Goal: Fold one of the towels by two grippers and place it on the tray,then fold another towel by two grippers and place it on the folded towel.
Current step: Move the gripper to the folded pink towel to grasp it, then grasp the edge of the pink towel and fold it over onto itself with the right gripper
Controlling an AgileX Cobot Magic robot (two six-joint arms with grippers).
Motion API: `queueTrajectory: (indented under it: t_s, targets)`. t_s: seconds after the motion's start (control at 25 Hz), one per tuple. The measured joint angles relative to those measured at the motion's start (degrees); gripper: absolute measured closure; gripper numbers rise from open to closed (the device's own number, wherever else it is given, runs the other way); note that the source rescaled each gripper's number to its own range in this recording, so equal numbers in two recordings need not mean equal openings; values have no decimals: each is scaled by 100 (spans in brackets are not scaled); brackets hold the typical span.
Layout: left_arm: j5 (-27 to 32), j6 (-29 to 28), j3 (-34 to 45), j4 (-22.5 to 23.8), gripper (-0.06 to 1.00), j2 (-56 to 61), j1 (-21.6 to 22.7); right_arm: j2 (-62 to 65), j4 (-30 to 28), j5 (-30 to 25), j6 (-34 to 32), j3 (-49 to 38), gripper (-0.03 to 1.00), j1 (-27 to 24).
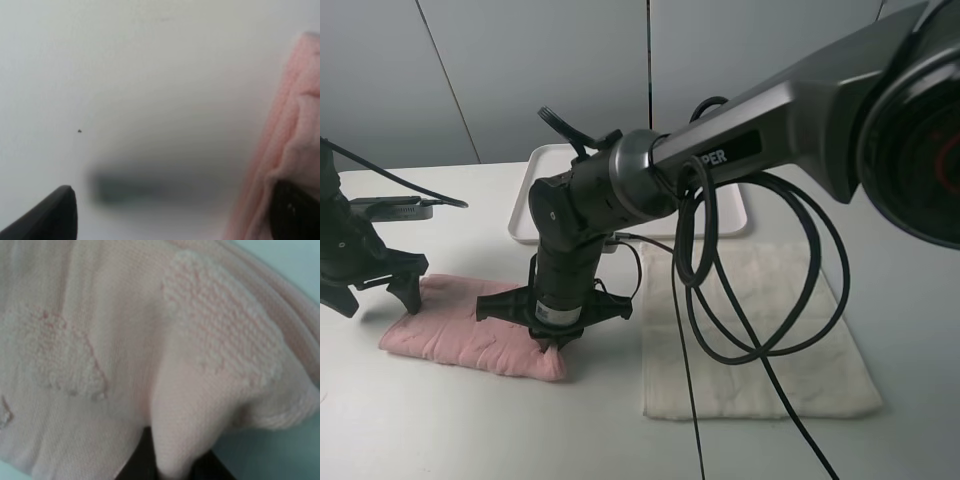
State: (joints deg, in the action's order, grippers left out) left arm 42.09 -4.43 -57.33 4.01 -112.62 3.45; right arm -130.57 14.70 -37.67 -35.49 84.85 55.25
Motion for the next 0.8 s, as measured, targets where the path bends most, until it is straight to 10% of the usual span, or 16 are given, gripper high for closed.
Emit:
queueTrajectory:
  t_s: [0.36, 0.8]
  targets:
    - [0, 0, 0, -12, -6, 0, 0, 494, -155, 323, 22, 0, 90, 5]
    - [0, 0, 0, -22, -6, 0, 0, 519, 2069, 942, 1098, 0, 90, 5]
